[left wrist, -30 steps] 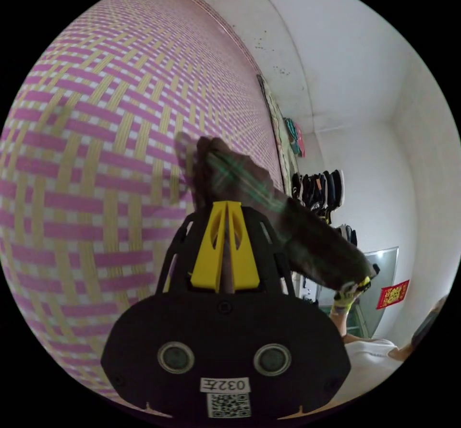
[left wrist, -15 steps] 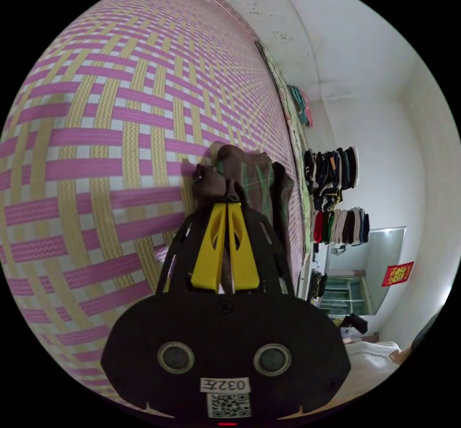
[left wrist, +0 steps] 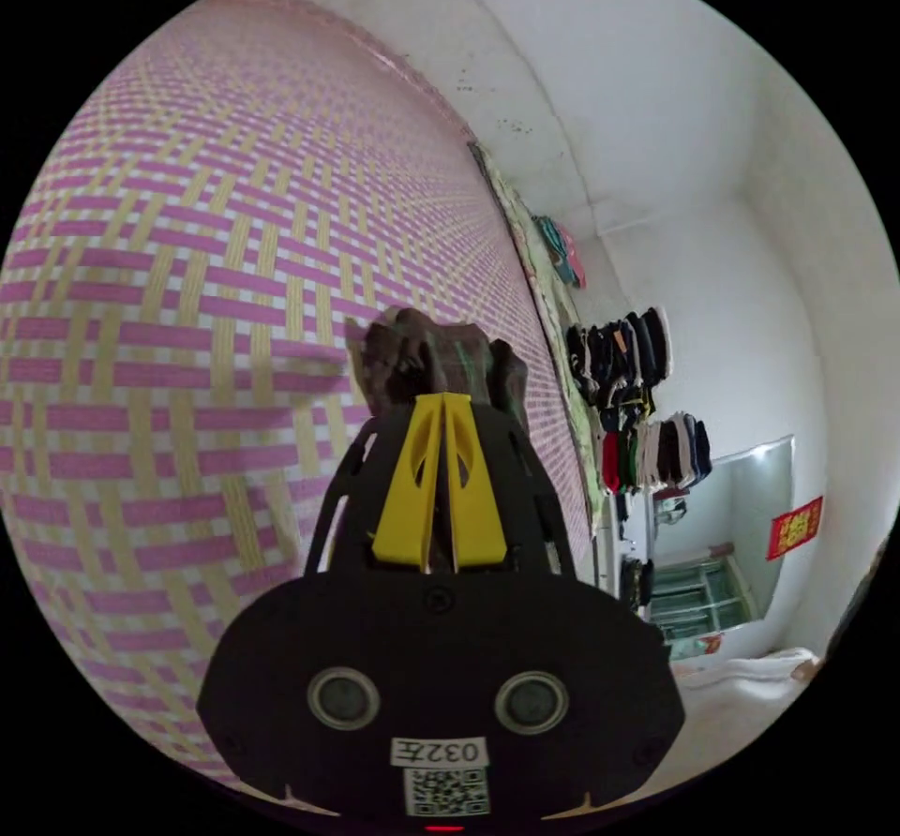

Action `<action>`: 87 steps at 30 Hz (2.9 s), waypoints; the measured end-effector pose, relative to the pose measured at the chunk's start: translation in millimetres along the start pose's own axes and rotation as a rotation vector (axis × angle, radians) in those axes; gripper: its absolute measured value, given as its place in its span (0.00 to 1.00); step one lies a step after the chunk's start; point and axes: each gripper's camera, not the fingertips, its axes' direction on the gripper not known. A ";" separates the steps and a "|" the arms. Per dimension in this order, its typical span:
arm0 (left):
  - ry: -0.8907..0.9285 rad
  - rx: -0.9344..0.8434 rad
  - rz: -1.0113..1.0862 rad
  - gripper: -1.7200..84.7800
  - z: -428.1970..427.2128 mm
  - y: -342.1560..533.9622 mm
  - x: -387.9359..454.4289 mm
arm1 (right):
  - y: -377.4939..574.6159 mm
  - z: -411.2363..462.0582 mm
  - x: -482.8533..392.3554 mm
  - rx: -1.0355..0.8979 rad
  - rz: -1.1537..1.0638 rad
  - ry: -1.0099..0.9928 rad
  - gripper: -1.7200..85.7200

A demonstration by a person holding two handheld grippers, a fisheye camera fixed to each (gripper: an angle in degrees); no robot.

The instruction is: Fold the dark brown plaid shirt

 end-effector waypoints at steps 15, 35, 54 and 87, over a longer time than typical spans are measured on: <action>0.171 -0.708 0.520 0.01 150.5 226.8 158.4 | 55.1 15.9 15.3 0.172 0.239 -0.174 0.16; 0.177 0.108 -0.194 0.06 -4.4 118.2 -19.1 | 74.2 -2.9 33.2 0.362 0.070 -0.248 0.13; -0.023 -0.102 0.100 0.01 75.8 -26.2 10.0 | 39.6 23.2 33.2 0.321 0.235 -0.184 0.13; -0.014 -0.367 0.177 0.01 31.5 289.1 146.9 | 46.7 -51.8 179.9 0.396 0.259 -0.069 0.08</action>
